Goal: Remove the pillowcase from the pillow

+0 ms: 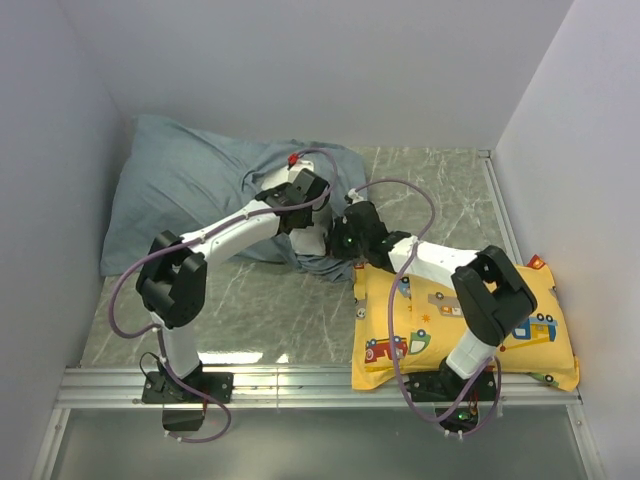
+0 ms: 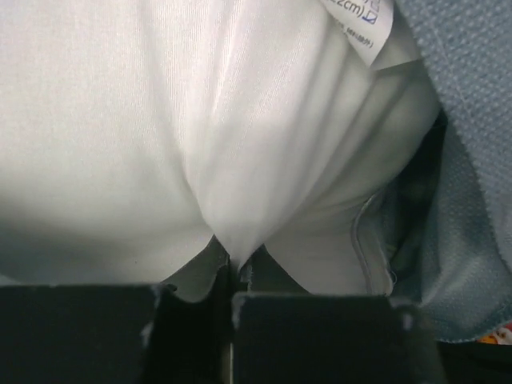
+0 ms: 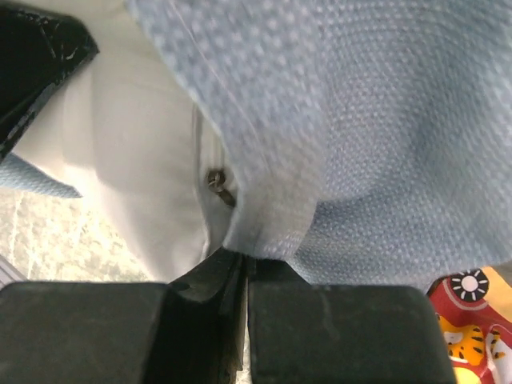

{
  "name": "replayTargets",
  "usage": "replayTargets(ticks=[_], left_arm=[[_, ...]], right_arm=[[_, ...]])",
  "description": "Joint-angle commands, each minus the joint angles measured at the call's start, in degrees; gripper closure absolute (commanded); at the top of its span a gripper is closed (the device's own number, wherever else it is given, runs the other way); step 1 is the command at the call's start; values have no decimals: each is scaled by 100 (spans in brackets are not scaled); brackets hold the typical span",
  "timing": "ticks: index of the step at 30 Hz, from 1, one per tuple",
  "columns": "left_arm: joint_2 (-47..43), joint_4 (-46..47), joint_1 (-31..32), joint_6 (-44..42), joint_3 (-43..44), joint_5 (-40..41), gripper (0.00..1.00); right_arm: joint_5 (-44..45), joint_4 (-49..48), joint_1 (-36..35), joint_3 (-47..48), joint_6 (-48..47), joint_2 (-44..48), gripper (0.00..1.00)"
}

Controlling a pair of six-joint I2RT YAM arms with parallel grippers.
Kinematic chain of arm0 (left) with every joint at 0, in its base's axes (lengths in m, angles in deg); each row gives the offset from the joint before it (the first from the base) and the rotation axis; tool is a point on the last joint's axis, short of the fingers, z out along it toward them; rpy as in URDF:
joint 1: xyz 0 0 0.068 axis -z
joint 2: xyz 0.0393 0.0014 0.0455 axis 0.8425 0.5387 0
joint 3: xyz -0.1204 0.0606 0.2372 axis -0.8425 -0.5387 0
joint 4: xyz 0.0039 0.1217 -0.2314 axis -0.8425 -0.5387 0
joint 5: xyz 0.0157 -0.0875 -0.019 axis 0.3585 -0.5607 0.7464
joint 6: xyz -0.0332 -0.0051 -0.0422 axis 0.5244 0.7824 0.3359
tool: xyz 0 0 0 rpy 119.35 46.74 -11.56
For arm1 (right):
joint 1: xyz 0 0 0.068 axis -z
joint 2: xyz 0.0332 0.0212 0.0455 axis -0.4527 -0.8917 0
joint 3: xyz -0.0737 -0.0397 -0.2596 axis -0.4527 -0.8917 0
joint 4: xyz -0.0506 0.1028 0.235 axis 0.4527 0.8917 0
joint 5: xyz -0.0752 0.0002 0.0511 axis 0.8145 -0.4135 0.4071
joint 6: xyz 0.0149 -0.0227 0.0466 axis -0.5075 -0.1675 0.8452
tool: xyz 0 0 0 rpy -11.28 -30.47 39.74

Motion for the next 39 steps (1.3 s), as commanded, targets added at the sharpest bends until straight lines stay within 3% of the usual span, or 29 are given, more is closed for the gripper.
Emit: replayTargets(ticks=[1,3,4,6,7,10,14,19,21,27,30,33,39], left_arm=[[-11,-20,18,72,229,231,100],[-265,15,18,37,167,108,100],[-353,15,18,37,150,-40,100],[-625,-2,18,37,106,-190,100],[-713,-2,9,37,97,-313,100],[-1012,24,18,37,27,-481,100],[-1267,68,18,81,-43,-779,100],[-1592,217,18,160,-175,-1078,100],[-1681,218,18,177,-211,-1149,100],[-2137,121,9,134,-342,-1237,100],[-2392,51,18,116,-456,-1237,100],[-2787,59,18,116,-658,-1246,100],[-3596,95,9,274,-809,-1123,100]], right_arm=[[173,-222,98,-32,-12,375,93],[331,-3,134,21,-100,436,82],[497,102,134,56,-231,523,68],[665,419,142,223,-381,682,55],[683,515,134,284,-529,865,42],[858,963,55,679,-837,1252,27],[1341,1219,-121,1180,-1075,1588,17],[1588,1544,-121,2137,-1365,807,14],[1684,1623,-95,2410,-1444,317,17],[1668,2081,89,3229,-1577,-556,63],[1807,2168,334,3317,-1498,-688,79],[1826,2204,773,3326,-1349,-750,88],[1571,2274,1337,3545,-1164,-1198,97]])
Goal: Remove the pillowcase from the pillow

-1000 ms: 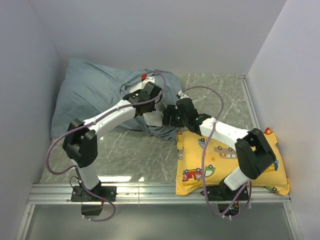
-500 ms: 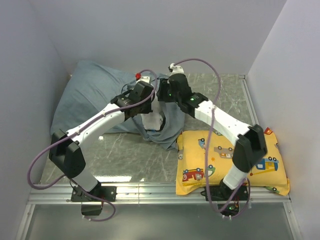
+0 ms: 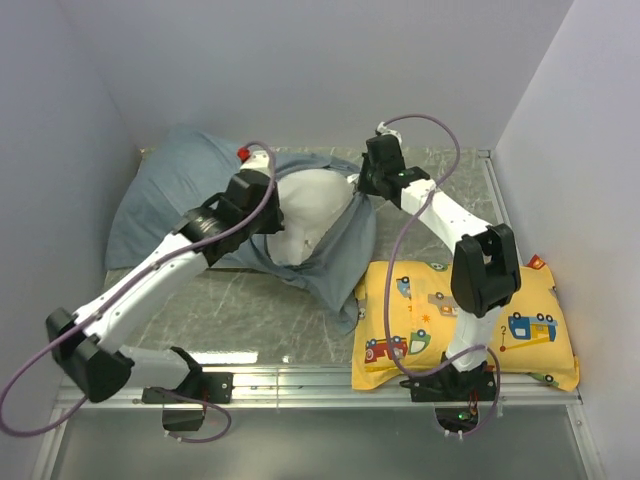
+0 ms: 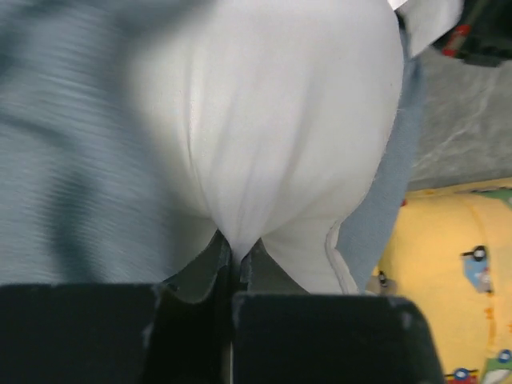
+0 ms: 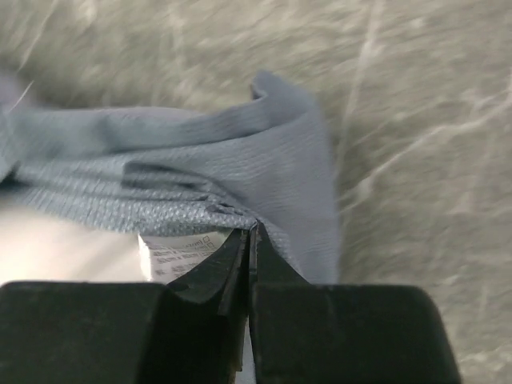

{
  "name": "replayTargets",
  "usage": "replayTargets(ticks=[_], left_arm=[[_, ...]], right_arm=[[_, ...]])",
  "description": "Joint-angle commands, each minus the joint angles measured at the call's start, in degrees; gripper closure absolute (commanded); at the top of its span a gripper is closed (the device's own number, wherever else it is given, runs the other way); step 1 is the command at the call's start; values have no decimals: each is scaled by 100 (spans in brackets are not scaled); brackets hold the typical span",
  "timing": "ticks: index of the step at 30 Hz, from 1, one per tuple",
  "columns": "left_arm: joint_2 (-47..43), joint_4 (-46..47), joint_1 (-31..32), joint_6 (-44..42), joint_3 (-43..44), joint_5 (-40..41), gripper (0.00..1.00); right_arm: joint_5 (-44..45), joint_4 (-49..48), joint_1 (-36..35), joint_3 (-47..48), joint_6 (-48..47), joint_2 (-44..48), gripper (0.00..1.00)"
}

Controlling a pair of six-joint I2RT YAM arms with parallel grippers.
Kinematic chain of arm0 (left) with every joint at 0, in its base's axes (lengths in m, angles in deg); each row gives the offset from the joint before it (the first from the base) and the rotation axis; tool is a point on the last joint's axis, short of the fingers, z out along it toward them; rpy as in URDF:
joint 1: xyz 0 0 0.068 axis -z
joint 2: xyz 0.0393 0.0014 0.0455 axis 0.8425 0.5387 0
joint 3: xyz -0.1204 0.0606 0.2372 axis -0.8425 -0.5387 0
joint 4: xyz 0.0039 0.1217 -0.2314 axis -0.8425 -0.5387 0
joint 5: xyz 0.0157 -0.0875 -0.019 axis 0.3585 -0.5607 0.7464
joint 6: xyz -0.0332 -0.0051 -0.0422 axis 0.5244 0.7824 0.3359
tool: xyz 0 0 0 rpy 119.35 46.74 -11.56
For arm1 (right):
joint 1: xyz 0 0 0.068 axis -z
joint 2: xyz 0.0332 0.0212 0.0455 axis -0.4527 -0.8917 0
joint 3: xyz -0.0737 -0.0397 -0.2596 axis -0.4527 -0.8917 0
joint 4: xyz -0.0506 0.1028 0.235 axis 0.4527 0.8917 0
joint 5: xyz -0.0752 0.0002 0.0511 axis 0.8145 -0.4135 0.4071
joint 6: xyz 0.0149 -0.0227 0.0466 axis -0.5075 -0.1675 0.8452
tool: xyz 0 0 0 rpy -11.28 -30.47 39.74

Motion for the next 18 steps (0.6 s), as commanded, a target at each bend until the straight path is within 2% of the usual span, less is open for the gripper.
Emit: replayTargets(ticks=[1,5,8,12,13,14,16,18], left_arm=[[-844,586,42,208,199,-6,99],[-1346,841,42,279,190,30,99],[-1523,868,42,288,348,29,99],[-1593,1218,42,410,498,-23,99],[-1680,1446,50,454,428,-32,99],[-1725,1683,42,594,358,-49,99],[-1734,2281,42,727,278,3,100],[-1629,2589,42,841,374,117,100]], right_arm=[[-20,71,234,378,104,-319,97],[-486,-8,339,686,192,-706,97],[-1354,-340,462,836,367,-1014,98],[-2917,-1263,454,792,823,-1155,96],[-3887,-1935,454,670,1042,-1190,96],[-4358,-2542,410,547,1688,-1277,95],[-5246,-3711,331,301,2246,-1366,89],[-5303,-3910,296,108,2494,-1340,75]])
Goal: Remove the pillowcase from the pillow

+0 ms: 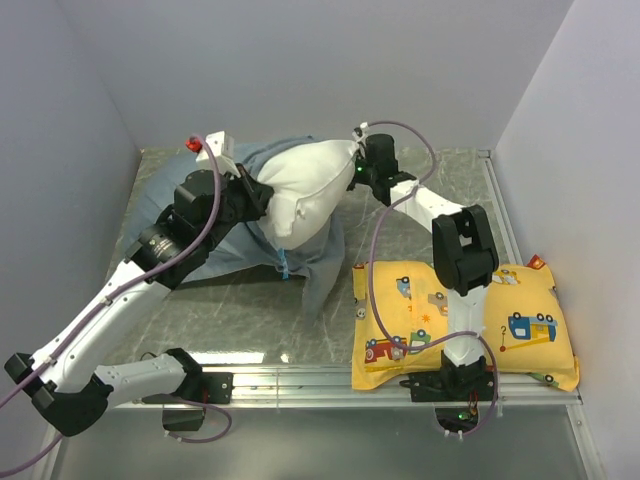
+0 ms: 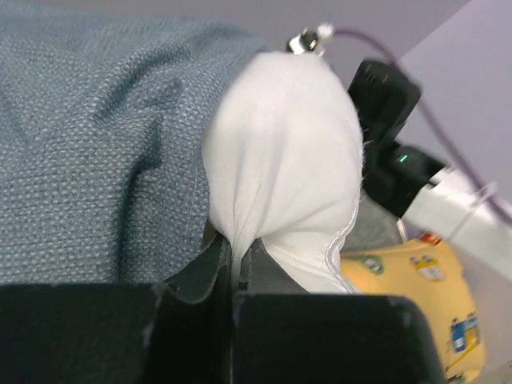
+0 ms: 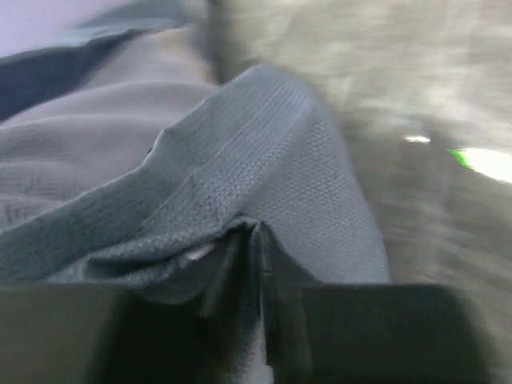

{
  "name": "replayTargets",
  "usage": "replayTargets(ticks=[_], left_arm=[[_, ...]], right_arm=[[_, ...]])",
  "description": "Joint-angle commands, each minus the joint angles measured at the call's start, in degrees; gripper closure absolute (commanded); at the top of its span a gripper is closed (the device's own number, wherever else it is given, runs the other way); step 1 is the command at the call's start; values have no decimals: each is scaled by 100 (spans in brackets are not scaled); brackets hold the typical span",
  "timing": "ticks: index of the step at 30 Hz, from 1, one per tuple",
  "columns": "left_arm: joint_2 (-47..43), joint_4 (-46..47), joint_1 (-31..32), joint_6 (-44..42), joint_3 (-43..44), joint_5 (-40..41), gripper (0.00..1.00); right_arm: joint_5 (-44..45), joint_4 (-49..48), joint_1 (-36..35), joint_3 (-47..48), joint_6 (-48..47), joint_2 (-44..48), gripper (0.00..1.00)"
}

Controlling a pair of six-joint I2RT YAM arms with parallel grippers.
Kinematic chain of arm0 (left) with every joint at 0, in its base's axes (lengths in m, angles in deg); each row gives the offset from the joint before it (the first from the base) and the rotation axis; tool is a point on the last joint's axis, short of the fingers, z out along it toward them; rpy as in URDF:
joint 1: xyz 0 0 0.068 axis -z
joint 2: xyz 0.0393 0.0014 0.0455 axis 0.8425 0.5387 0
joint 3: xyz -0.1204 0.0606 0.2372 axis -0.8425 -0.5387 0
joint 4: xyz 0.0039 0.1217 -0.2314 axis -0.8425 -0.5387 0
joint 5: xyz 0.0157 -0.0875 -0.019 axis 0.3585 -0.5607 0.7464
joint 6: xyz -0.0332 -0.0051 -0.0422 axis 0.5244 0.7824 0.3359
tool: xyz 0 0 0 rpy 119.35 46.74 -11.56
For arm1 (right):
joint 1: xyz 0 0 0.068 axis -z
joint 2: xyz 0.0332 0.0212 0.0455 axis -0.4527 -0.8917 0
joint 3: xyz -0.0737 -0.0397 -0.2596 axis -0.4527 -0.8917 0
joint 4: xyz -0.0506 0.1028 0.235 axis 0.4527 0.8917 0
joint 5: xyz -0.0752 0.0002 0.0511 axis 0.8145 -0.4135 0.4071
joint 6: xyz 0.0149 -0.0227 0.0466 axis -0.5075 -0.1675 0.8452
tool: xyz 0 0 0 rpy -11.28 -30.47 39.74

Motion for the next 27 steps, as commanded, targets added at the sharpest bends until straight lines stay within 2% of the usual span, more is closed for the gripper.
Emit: replayTargets(ticks=[1,2,5,7,10,12,14,16,19,22,27], left_arm=[[-93,1956,42,437,377,204,99],[-4,2053,42,463,412,258,100],[365,2273,33,560,491,442,100],[575,2387,42,683,501,801,99],[769,2685,-46,779,430,970,99],[910,2739,-195,841,535,796,100],[1200,2748,-248,877,658,716,99],[1481,2748,-266,877,816,689,99],[1771,2835,-336,938,922,523,99],[2193,2827,-380,938,1080,119,100],[3271,2827,-363,991,1527,-874,100]], right_arm=[[-1462,-1737,-91,-317,912,33,68],[-1507,-1765,-56,-379,991,120,55],[-1701,-2081,189,-651,1324,313,40],[-1622,-2082,444,-924,1509,454,35],[-1429,-1864,725,-1249,1564,849,31],[-1218,-1600,814,-1355,1397,1052,29],[-938,-942,893,-1364,967,1412,27],[-227,12,893,-1206,581,1658,25],[617,685,972,-1109,114,2193,23],[1049,740,1060,-1319,25,2711,21],[1103,599,964,-1610,-264,3267,16]])
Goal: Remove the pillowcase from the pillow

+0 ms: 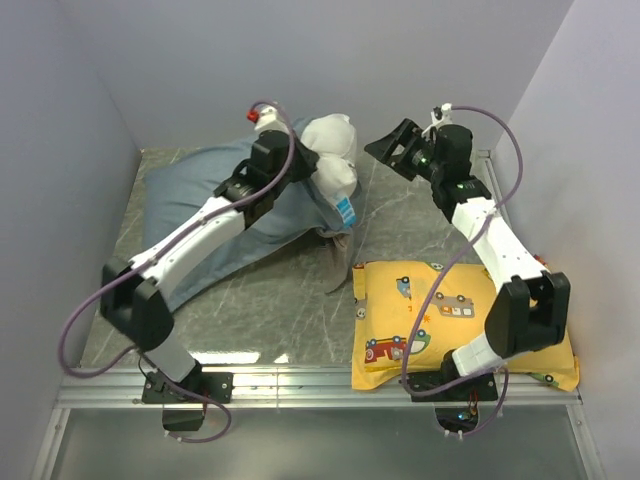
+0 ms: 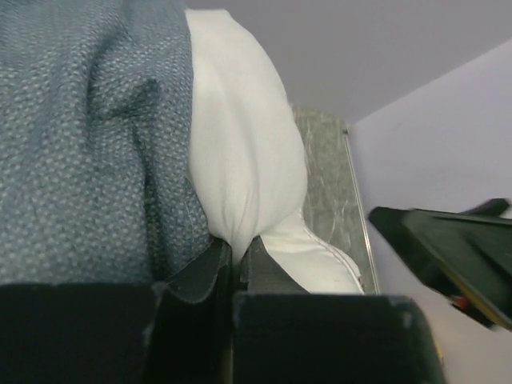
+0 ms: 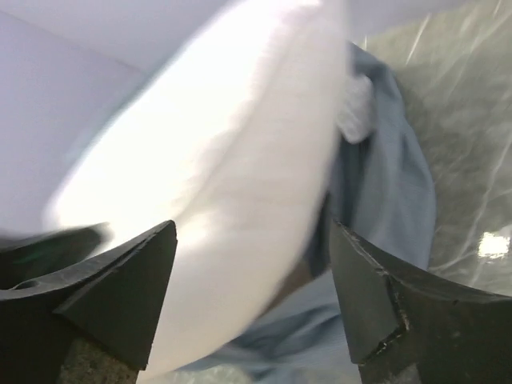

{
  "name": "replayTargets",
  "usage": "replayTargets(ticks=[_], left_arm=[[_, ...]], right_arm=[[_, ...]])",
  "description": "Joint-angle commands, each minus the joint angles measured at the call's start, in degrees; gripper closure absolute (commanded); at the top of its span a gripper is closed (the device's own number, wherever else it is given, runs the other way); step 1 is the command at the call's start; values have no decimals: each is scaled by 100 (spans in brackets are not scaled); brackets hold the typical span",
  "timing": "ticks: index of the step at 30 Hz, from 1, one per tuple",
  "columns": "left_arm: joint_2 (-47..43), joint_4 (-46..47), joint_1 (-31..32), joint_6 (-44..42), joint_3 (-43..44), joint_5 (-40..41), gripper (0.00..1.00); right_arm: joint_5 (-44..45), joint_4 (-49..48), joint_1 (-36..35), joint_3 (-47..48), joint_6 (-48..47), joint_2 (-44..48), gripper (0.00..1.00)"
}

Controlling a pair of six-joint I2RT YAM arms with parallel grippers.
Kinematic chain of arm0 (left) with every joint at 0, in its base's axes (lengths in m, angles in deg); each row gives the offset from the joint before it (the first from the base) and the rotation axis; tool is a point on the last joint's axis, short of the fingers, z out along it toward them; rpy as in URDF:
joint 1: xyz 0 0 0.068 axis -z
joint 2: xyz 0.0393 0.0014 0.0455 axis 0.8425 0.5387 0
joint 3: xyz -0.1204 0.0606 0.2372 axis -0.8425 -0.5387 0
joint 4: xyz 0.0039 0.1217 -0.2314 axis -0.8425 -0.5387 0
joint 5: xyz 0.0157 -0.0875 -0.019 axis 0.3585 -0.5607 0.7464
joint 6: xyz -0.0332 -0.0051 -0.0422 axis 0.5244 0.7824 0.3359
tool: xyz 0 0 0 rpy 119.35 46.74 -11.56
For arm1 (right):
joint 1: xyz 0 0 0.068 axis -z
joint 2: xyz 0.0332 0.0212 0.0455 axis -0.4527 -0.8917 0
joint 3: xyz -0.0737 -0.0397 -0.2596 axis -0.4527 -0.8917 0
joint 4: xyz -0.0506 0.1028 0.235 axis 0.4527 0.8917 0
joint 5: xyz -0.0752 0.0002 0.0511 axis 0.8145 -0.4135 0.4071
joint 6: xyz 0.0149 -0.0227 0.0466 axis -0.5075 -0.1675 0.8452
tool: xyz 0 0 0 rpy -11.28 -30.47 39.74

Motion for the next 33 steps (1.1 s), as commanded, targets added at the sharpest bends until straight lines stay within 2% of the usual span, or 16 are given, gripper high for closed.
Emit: replayTargets(ticks=[1,4,7,8,11,12,15,17,24,29,30,32,33], left_arm=[[610,720,22,160,628,-1075,99],[1068,719,48,204,848,-1315,100],[1200,729,66,204,848,-1500,84],[1200,729,66,204,814,-1509,73],[1078,737,57,152,787,-1465,52],[973,729,57,134,778,-1447,41],[710,580,66,38,726,-1307,29],[577,335,66,-33,734,-1158,27],[-73,-975,57,-349,497,248,21],[381,-1907,57,-788,707,767,19],[453,-1969,66,-884,708,776,20],[637,-1987,66,-947,629,654,22],[699,-1987,57,-990,611,627,23]], right_arm=[[312,166,-112,-157,-564,347,14],[487,254,-305,-253,-811,348,12],[584,184,-446,-508,-899,208,11],[645,167,-472,-586,-917,164,11],[716,70,-499,-701,-917,-65,10],[725,35,-508,-745,-900,-126,10],[655,-88,-534,-789,-873,-320,10],[698,-80,-595,-763,-908,-425,10],[1068,26,-815,-544,-1233,-653,10],[1015,26,-912,-508,-1242,-865,14],[1006,-9,-921,-517,-1225,-900,16],[962,8,-921,-465,-1233,-970,30],[927,26,-921,-447,-1234,-1023,44]])
